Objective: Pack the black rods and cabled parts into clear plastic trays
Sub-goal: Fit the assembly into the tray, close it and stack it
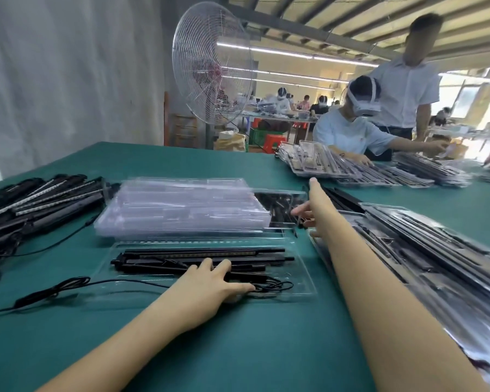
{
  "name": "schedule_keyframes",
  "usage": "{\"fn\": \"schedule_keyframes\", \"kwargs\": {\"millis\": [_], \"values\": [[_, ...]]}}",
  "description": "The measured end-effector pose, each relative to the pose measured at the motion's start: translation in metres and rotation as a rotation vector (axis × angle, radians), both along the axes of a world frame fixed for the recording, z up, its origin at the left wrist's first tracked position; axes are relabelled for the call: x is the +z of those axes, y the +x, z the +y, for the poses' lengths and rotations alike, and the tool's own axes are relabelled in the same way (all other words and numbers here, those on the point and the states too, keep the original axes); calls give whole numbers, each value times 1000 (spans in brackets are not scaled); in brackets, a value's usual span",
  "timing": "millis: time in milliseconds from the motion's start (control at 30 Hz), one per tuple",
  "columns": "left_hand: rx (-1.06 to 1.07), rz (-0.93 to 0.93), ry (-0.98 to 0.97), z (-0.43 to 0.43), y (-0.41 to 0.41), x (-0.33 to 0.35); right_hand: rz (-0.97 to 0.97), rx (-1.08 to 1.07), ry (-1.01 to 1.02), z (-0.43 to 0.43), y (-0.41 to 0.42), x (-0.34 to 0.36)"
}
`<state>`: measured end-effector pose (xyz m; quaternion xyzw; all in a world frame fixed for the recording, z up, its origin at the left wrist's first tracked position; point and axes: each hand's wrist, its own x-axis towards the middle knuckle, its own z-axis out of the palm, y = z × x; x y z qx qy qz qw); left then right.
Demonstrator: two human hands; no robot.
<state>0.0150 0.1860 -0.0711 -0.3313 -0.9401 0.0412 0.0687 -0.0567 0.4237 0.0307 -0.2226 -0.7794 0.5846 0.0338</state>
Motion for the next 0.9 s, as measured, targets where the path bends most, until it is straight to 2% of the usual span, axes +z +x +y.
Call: {"fn": "schedule_keyframes", "kwargs": {"millis": [133,200,333,400,500,667,767,900], "values": [[13,-25,-8,0,1,2,-430,453,200,26,24,19],[19,-45,-19,1,2,5,-587,590,317,25,29,21],[24,-43,-50,2,6,7,-674,735,894,-20,34,3],[26,-41,-65,2,7,7,-715,760,1063,-37,37,-13],[36,-50,-98,5,8,4,-617,640,1142,-40,40,-28],[59,-155,-89,3,9,1,-525,442,1024,-39,49,-48],[83,-237,-60,1,13,0,-364,319,955,-39,59,-66],[98,-271,-36,0,16,2,-110,147,1058,-40,77,-97]]}}
